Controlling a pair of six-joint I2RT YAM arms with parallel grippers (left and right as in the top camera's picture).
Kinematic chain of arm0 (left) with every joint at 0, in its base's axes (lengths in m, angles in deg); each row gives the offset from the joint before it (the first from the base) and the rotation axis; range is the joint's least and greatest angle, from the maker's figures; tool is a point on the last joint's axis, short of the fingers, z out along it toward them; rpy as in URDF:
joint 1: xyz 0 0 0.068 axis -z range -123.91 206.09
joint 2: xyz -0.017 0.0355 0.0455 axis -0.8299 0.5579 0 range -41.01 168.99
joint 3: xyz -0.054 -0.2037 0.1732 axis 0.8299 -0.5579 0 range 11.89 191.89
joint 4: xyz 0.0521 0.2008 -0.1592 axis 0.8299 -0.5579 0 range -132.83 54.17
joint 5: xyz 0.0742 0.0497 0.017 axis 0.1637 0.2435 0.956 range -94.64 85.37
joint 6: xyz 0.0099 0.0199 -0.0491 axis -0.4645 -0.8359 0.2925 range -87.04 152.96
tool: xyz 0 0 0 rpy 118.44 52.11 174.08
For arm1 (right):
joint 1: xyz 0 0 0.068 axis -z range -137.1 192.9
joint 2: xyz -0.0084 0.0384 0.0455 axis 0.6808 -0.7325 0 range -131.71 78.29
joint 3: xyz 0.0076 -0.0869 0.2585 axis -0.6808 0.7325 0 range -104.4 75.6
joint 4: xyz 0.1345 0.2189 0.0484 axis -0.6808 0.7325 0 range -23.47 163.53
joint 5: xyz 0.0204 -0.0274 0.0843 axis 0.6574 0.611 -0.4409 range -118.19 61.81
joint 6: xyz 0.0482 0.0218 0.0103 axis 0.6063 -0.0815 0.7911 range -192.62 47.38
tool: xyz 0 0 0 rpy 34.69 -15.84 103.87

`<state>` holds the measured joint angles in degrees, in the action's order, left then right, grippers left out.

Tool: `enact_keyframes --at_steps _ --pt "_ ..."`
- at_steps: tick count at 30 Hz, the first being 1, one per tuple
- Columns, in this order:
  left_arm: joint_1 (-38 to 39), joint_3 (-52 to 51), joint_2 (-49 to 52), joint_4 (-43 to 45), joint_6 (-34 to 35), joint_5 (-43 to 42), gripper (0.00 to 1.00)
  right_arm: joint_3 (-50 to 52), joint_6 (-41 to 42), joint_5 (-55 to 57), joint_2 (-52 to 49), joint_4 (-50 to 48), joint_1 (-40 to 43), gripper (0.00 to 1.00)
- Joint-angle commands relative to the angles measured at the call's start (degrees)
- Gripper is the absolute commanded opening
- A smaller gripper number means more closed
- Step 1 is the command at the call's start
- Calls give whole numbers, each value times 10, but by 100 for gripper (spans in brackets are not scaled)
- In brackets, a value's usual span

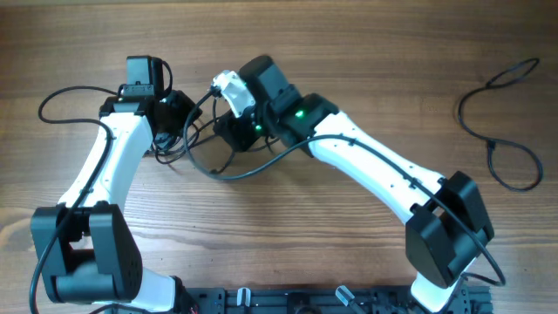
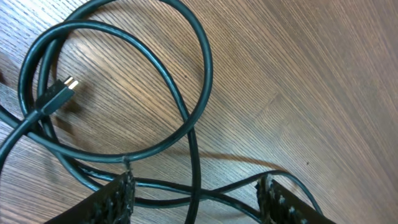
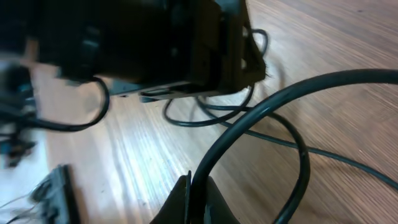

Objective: Untangle cables

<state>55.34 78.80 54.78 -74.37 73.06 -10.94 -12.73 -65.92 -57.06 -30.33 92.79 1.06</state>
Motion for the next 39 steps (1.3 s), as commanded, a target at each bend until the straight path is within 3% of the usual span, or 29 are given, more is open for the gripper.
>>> enact_keyframes --at_steps 1,4,10,15,19,24,30,33,39 --pt "3 -7 8 2 -9 -12 66 -2 -36 -198 1 -12 44 4" --pt "3 -7 8 2 -9 -12 68 -2 -12 -277 1 -23 70 4" --pt "3 -7 8 2 -9 -12 68 -2 183 -359 1 -48 135 4" --pt "3 -7 8 -2 -9 -12 82 -2 186 -339 1 -42 151 4" --pt "2 -7 8 2 -61 -47 93 -2 184 -293 1 -21 151 4" --pt "0 -7 8 6 -67 -185 80 -2 142 -288 1 14 151 4" --pt "0 -7 8 -28 -66 -353 77 -2 141 -288 1 13 150 4" --pt "3 -7 8 -48 -49 -381 73 -2 141 -290 1 15 150 4" --pt "13 -7 8 -42 54 -371 68 -2 125 -329 1 1 146 4"
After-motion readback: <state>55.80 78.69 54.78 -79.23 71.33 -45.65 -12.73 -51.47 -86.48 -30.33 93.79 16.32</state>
